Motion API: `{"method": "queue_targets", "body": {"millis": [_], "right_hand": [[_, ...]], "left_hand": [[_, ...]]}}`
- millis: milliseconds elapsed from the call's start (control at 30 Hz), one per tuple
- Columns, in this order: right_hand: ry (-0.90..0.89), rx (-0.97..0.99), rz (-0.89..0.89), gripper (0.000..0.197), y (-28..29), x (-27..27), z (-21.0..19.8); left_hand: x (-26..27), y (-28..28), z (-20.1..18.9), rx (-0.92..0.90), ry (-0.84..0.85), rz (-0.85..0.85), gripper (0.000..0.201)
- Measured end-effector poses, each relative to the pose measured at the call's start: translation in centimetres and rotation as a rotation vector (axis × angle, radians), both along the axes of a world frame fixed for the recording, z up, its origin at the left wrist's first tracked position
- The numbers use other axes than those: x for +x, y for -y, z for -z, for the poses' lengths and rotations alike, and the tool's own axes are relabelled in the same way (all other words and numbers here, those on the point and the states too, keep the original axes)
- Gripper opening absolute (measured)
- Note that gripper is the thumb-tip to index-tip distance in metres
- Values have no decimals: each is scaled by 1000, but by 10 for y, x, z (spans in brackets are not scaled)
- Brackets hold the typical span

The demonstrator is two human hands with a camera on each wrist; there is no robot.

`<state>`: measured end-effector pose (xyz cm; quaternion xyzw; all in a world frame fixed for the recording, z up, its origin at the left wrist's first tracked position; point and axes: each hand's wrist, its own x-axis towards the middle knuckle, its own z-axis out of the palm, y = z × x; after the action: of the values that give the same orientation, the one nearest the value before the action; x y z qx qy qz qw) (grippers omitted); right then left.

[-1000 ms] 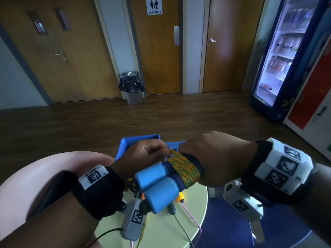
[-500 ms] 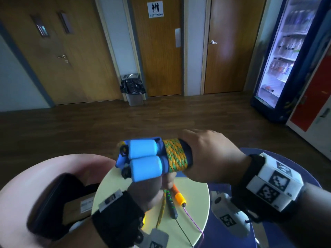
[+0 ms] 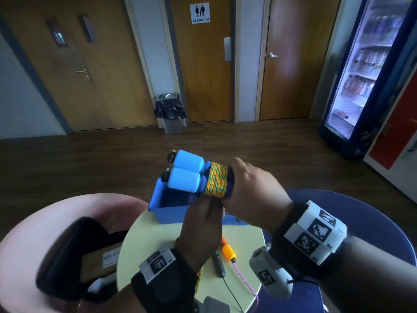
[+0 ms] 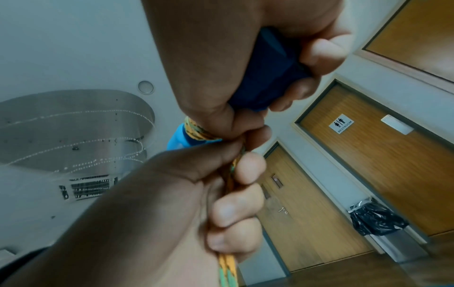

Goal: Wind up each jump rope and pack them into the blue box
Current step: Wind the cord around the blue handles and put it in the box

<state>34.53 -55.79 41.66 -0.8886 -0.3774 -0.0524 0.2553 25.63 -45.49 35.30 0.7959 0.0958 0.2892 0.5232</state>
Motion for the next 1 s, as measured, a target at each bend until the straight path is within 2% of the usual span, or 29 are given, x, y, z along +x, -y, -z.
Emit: {"method": "queue_targets", "body": {"millis": [67,167,200,267,333,367,467,500,567,633,733,833,1000], "right_hand": [[7,-12,-7,36,-1,0,3],[9,-24,-68,40,0,-1,7],[6,-11,-107,41,1,-2,9],[-76,45,-188,49,5,-2,10],[-289,155,-225,58,8,0,12],[-460,252,-221,57,10,1,14],[-1048,523,-236,43,14,3,21],[-1142,538,-236,36,14,2,23],[-1167,546,-216,18,13,0,28],[-1152,558,-207,9,12,-1,32],[-1163,559,-191,14,10,-3,33],[-1132,547,-154,20,11,-4,34],[-1089,478,-94,24,16,-5,36]], "left_hand": [[-5,1,-2,-16,-28,27,34],[-7,-3,-9,-187,-113,114,23],[-7,-6,-10,-157,-60,102,19],[-9,-10,-12,-58,36,80,30],[-11,-15,-15,-49,49,62,37],[-13,-17,-16,-64,55,57,38],[-13,-23,-19,-268,56,19,41],[-11,-26,-17,-312,55,11,39],[-8,-27,-14,-327,38,11,36],[-4,-25,-13,-305,24,43,33],[-1,-23,-11,-269,48,47,18],[1,-24,-8,-177,73,3,21],[0,-18,-6,-175,89,21,20]]}}
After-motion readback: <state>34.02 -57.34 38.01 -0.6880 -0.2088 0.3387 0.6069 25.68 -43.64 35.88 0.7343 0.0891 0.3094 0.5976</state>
